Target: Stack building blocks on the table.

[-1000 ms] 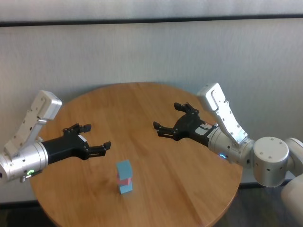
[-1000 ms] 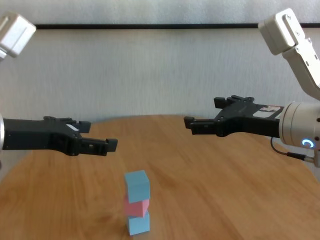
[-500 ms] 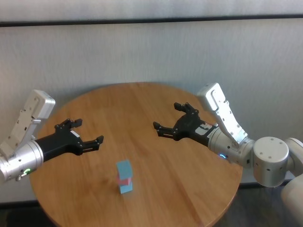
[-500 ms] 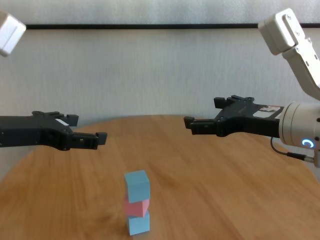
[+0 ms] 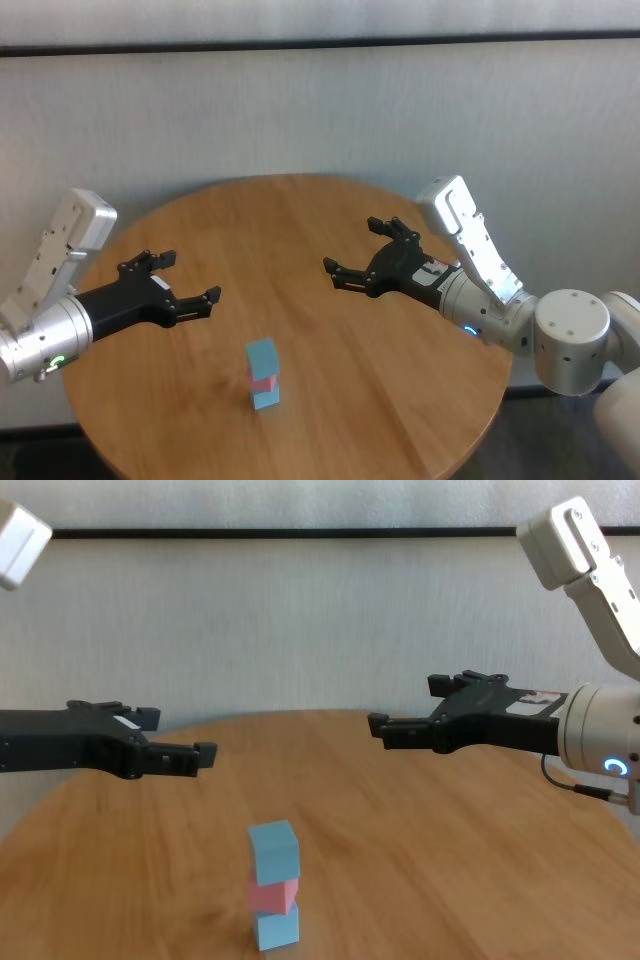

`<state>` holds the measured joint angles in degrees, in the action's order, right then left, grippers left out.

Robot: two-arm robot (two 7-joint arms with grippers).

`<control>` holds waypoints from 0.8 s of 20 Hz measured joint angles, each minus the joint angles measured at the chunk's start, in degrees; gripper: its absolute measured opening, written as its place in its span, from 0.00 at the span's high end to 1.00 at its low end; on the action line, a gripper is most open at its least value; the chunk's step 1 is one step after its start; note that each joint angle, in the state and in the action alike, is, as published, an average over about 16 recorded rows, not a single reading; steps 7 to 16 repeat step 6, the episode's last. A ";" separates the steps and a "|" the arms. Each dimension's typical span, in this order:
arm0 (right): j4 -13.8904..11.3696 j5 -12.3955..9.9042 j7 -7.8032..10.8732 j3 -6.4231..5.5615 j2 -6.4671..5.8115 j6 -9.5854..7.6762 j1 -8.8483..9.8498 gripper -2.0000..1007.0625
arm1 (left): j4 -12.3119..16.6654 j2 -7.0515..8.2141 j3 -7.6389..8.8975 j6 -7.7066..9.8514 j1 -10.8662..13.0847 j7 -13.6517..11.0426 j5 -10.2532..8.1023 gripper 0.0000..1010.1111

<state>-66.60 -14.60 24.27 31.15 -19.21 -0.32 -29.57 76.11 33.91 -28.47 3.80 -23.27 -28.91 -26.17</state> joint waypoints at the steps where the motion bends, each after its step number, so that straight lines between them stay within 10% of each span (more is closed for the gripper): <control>1: 0.00 0.00 0.00 0.00 0.00 0.00 0.00 0.01 | 0.00 0.00 -0.01 0.00 -0.01 -0.03 -0.03 0.01; 16: 0.00 0.00 0.00 0.00 0.00 0.00 0.00 0.01 | -0.01 0.01 -0.04 -0.03 -0.06 -0.13 -0.14 0.01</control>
